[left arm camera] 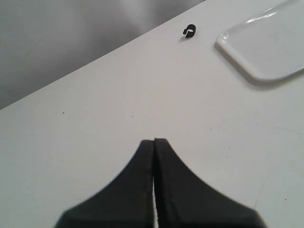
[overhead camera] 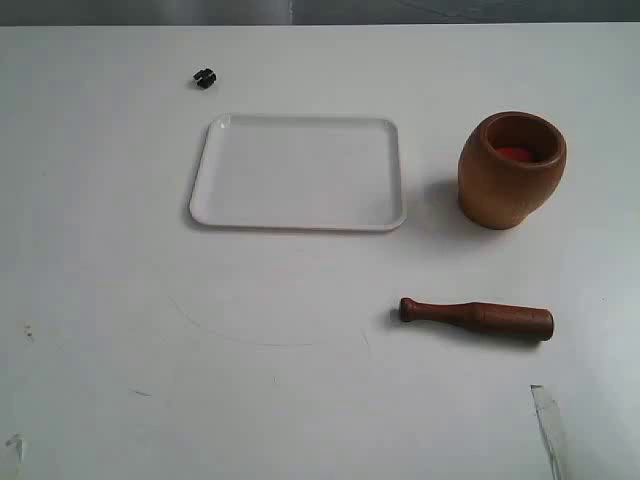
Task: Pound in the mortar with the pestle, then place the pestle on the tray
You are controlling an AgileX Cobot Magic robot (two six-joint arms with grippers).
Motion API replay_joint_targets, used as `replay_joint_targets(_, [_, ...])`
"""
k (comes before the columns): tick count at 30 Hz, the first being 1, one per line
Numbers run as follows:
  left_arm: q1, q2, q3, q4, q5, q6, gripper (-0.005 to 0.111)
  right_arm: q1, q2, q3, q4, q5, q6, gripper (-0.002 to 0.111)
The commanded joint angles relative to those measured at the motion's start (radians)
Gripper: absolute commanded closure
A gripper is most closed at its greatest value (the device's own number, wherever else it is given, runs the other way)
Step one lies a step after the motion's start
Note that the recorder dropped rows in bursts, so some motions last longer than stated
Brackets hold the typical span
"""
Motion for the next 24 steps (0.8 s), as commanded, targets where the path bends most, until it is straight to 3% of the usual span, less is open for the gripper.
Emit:
replay_joint_targets(1, [-0.008,-0.001,0.001,-0.007,-0.003,-0.008,0.107,-0.005,-0.005,0.004,0.006,-0.004,-0.005,0.108])
replay_joint_targets(21, [-0.008,-0.001,0.001,-0.007,-0.003,-0.008,0.107,-0.005,-0.005,0.004,0.032,-0.042,-0.014,0.108])
replay_joint_targets(24, [-0.008,-0.001,0.001,-0.007,-0.003,-0.008,0.107,-0.005,-0.005,0.004,-0.031,-0.212,-0.004,0.108])
